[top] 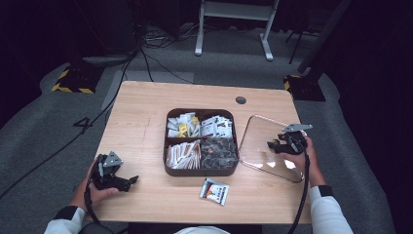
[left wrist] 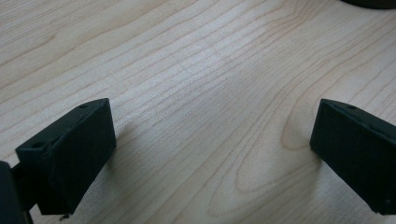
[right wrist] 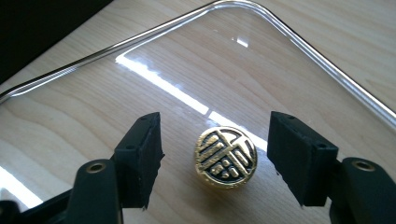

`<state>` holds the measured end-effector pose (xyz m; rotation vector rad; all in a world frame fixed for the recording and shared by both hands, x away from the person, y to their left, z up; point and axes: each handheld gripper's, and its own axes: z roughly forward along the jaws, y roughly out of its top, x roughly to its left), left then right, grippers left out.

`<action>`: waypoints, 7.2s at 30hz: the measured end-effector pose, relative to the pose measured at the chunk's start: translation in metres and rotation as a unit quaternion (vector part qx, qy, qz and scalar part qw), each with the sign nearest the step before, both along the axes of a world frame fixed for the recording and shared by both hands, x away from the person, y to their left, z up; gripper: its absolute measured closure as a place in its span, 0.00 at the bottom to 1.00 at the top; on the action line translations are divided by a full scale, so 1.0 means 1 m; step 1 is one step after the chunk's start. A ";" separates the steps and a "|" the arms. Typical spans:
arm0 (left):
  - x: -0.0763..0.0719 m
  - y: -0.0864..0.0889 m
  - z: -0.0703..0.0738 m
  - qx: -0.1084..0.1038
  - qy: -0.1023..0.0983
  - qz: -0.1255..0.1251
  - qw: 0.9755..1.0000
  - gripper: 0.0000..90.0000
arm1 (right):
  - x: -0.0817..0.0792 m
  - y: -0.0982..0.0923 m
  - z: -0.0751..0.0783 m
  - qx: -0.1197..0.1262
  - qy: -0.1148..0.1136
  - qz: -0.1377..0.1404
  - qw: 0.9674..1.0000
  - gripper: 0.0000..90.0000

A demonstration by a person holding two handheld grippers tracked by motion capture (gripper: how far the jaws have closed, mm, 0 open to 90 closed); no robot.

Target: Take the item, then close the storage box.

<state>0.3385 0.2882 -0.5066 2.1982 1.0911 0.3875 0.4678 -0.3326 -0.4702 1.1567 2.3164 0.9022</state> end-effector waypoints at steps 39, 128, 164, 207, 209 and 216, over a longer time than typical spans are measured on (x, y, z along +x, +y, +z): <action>0.001 0.000 0.000 0.002 -0.001 -0.001 1.000 0.01 | 0.008 -0.009 -0.020 0.028 0.001 -0.013 1.000 0.66; 0.001 -0.001 0.000 -0.001 0.000 0.002 1.000 0.01 | 0.004 0.099 0.090 0.059 -0.089 0.089 0.990 0.66; 0.001 -0.001 0.000 0.000 -0.001 0.003 1.000 0.01 | 0.012 0.171 0.080 0.053 -0.069 0.148 0.985 0.66; 0.001 -0.001 0.000 0.001 -0.002 0.004 1.000 0.01 | 0.016 0.250 0.041 0.042 -0.018 0.214 0.976 0.66; 0.001 -0.001 0.000 0.001 -0.002 0.004 1.000 0.01 | 0.015 0.253 0.039 0.041 -0.016 0.216 0.975 0.66; 0.001 -0.001 0.000 0.001 -0.002 0.004 1.000 0.01 | 0.015 0.257 0.035 0.043 -0.009 0.218 0.975 0.66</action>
